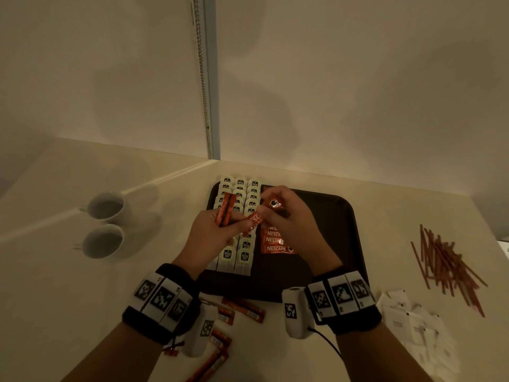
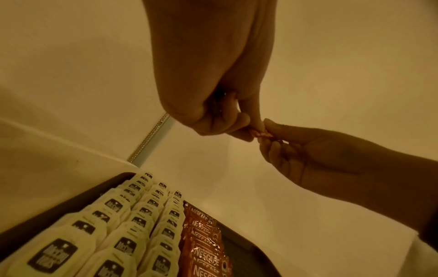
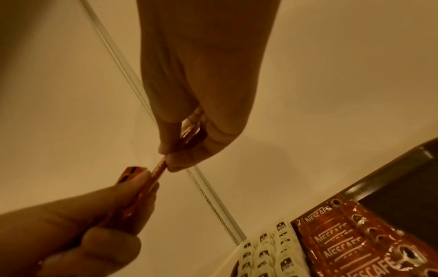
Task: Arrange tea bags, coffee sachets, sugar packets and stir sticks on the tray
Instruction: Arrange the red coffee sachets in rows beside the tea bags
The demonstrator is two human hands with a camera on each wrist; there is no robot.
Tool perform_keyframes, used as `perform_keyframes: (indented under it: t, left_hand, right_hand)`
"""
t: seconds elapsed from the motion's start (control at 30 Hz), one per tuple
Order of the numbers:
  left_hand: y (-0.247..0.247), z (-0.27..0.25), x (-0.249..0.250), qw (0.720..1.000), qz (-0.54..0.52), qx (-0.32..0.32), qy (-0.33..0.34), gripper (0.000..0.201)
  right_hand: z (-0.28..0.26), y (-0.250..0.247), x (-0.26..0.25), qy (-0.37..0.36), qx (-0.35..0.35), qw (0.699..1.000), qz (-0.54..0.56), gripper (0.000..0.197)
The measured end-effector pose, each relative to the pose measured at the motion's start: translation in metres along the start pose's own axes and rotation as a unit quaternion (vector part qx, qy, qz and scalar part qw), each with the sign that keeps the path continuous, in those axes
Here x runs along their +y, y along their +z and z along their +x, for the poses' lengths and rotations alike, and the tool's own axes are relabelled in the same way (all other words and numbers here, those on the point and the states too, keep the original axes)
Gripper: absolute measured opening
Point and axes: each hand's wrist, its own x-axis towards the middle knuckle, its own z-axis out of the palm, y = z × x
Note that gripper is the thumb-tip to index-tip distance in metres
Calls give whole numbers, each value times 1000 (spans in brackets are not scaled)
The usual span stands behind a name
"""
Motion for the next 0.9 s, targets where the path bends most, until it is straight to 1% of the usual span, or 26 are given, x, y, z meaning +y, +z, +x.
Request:
perform_keyframes:
  t: [0.07, 0.13, 0.23, 0.3, 0.4, 0.5, 0.6, 0.67, 0.73, 0.8, 0.9]
  left_hand:
    - [0, 1, 1, 999, -33, 1, -21, 2]
    - [1, 1, 2, 998, -59, -2, -37, 3]
    - [1, 1, 3, 995, -91, 12, -42, 5]
    - [0, 1, 2, 996, -78, 23, -27, 5]
    - [-1, 2, 0, 999, -33, 42, -3, 7]
    - [-3, 3, -3, 997, -40, 63, -1, 5]
    - [-5, 5, -8, 996, -28, 87, 4, 8]
    - [-4, 5, -11, 996, -7, 90, 13, 12]
    - [-3, 6, -12, 996, 10, 85, 25, 13]
    - [-3, 6, -13, 996, 11, 84, 24, 12]
    - [-11, 8, -13, 996, -12, 93, -10, 16]
  right_hand:
    - [1, -3, -1, -8, 25, 1000, -5, 11]
    - [0, -4, 0, -3, 44, 999, -1, 8]
    - [-3, -8, 0, 40, 26, 998, 32, 6]
    - [-5, -11, 0, 55, 18, 997, 43, 5]
    - [-7, -14, 2, 72, 35, 996, 42, 6]
    - [-9, -18, 6, 99, 16, 994, 41, 11]
    - [-10, -22, 10, 97, -13, 995, -10, 13]
    - [-10, -24, 16, 88, -32, 993, -73, 15]
    - [-9, -27, 25, 92, -55, 989, -104, 17]
    - [-8, -33, 36, 98, -53, 986, -126, 15]
    - [-12, -47, 58, 122, -39, 976, -177, 14]
